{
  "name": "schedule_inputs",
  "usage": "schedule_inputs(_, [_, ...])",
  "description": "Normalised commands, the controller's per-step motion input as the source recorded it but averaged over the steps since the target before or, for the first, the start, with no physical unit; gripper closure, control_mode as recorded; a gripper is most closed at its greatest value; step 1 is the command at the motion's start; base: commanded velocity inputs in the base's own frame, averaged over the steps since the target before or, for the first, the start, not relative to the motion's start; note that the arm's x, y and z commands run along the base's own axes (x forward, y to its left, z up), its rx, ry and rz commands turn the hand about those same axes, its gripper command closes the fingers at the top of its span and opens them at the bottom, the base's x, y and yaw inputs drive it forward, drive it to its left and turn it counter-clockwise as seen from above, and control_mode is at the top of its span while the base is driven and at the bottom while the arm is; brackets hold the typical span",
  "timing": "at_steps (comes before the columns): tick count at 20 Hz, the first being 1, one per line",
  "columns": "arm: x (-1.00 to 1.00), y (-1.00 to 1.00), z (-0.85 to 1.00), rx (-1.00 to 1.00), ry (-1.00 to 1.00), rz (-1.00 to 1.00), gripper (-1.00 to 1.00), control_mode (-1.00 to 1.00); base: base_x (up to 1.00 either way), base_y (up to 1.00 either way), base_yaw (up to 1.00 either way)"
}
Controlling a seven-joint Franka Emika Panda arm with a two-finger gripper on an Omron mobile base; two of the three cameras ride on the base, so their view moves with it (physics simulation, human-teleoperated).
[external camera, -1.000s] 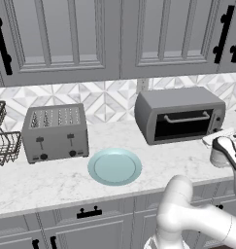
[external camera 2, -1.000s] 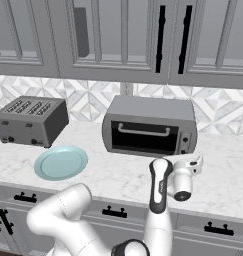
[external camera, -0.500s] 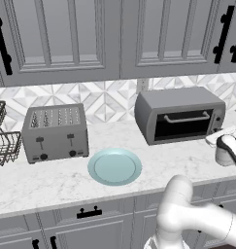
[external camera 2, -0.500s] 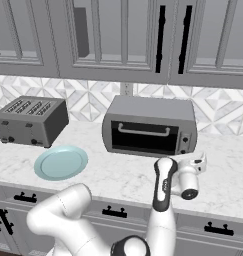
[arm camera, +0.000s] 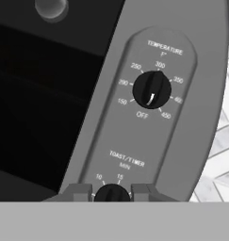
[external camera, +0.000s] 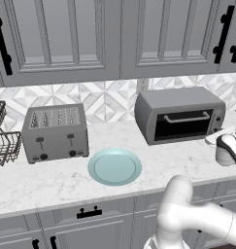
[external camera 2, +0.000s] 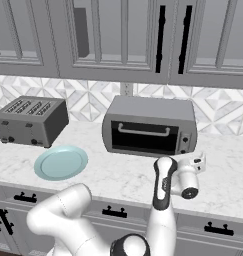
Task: Pick up the kebab skewer and baguette bread, and place them inside the toaster oven. Close the toaster oven door and start by setting the timer.
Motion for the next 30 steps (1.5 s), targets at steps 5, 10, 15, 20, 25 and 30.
schedule_inputs(5, [0.01,0.00,0.00,0.20,0.15,0.00,1.00,-1.00,0.00,0.00,0.00])
schedule_inputs(10, [0.00,0.00,0.00,0.39,0.14,0.00,1.00,-1.00,0.00,0.00,0.00])
schedule_inputs(15, [0.00,0.00,0.00,0.50,0.03,0.00,1.00,-1.00,0.00,0.00,0.00])
schedule_inputs(20, [0.00,0.00,0.00,0.54,0.00,0.00,1.00,-1.00,0.00,0.00,0.00])
schedule_inputs(25, [0.00,0.02,0.00,0.53,0.03,0.00,1.00,-1.00,0.00,0.00,0.00])
schedule_inputs(30, [0.00,0.14,-0.06,0.39,0.05,0.00,1.00,-1.00,0.00,0.00,0.00])
